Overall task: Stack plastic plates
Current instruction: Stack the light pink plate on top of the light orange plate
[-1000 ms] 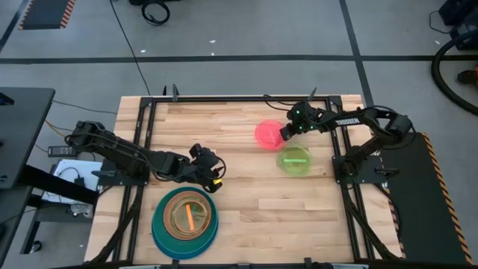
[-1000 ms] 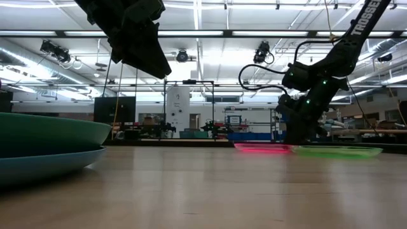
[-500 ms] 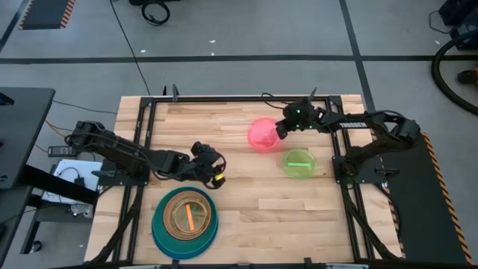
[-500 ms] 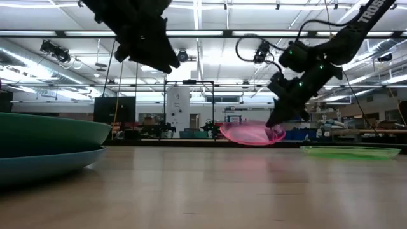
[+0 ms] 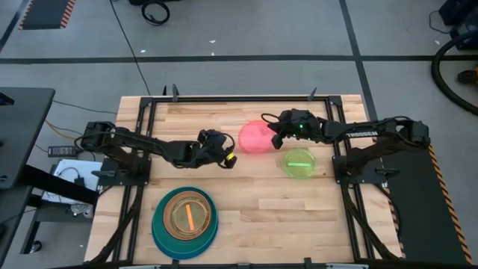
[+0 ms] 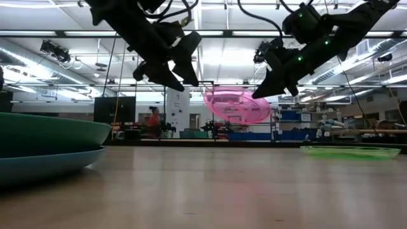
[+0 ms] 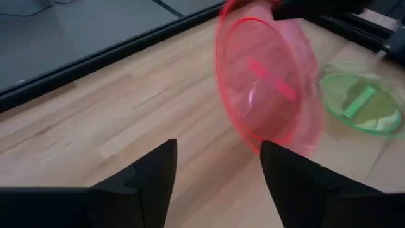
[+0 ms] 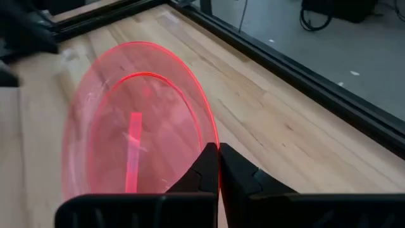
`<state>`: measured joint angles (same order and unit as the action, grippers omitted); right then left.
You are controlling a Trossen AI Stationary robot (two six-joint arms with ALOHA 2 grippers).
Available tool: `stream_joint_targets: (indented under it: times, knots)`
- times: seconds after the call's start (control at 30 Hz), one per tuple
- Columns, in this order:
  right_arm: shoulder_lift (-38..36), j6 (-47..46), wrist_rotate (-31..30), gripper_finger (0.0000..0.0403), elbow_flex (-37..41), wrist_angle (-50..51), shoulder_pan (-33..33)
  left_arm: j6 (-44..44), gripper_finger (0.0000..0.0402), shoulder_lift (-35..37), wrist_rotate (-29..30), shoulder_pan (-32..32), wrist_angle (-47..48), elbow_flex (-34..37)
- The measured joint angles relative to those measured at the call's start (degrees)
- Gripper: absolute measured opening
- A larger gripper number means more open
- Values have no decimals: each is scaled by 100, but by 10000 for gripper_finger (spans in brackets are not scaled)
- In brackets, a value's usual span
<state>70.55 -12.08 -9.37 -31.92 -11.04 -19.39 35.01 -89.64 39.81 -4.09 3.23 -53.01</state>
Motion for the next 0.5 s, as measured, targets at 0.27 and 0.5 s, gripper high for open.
stream_joint_targets:
  times: [0.27,0.5]
  knots:
    - [-42,-15,-9,8,0,-83,192,-123,228,-46,-187,254,-570,2]
    - [-42,-39,-7,9,0,-229,259,-122,227,-46,-404,342,-756,2]
